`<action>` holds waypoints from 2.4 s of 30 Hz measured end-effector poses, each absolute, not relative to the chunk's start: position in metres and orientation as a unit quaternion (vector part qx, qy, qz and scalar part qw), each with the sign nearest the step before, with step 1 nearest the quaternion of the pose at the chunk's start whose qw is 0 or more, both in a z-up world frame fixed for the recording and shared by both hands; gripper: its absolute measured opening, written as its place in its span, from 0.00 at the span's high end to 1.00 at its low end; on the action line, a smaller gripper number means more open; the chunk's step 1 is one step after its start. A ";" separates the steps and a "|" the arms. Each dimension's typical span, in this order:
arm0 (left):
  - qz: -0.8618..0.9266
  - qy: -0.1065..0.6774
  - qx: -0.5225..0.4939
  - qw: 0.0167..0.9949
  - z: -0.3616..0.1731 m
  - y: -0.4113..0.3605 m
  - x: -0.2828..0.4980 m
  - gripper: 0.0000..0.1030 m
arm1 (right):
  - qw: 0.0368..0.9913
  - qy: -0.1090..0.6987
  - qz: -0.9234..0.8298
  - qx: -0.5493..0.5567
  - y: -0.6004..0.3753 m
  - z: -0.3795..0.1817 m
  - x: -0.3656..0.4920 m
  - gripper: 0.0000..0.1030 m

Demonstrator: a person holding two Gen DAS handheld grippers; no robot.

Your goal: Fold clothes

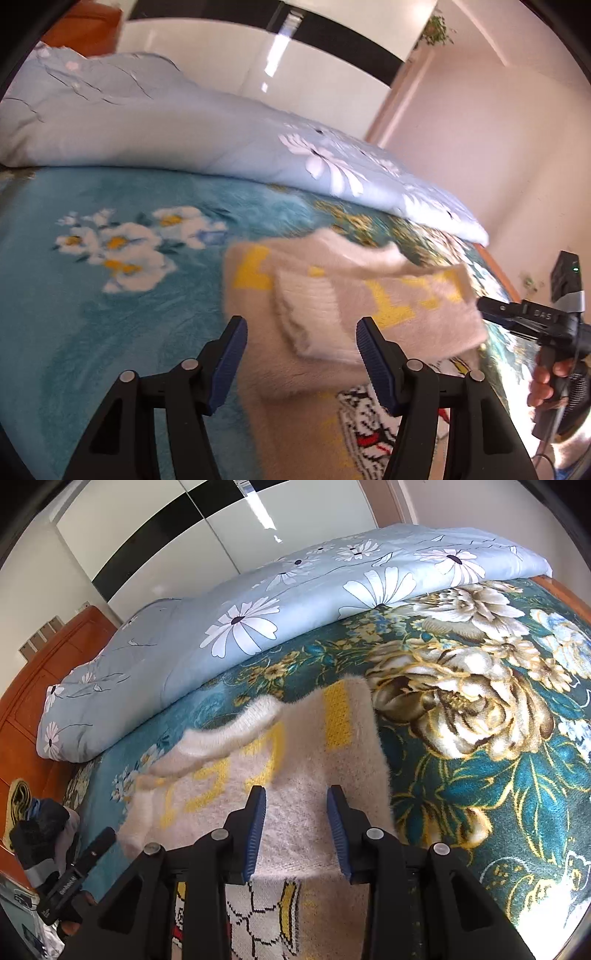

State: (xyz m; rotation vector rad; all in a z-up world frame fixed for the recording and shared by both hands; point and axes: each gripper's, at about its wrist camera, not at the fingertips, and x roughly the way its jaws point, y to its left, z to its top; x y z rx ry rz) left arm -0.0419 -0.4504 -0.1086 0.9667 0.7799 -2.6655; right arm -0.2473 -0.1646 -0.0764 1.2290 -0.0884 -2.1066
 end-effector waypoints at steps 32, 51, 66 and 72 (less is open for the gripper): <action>-0.863 0.387 0.321 0.052 -0.127 -0.452 -0.068 0.90 | 0.334 -0.064 -0.804 0.488 -0.150 -0.091 -0.249 0.58; -0.875 0.315 0.351 0.108 -0.135 -0.479 -0.049 0.90 | 0.358 -0.017 -0.800 0.480 -0.192 -0.077 -0.257 0.58; -0.874 0.319 0.355 0.094 -0.123 -0.474 -0.039 0.87 | 0.356 0.020 -0.796 0.489 -0.197 -0.089 -0.264 0.58; -0.881 0.303 0.353 0.084 -0.098 -0.456 -0.006 0.87 | 0.362 0.010 -0.796 0.485 -0.154 -0.074 -0.230 0.58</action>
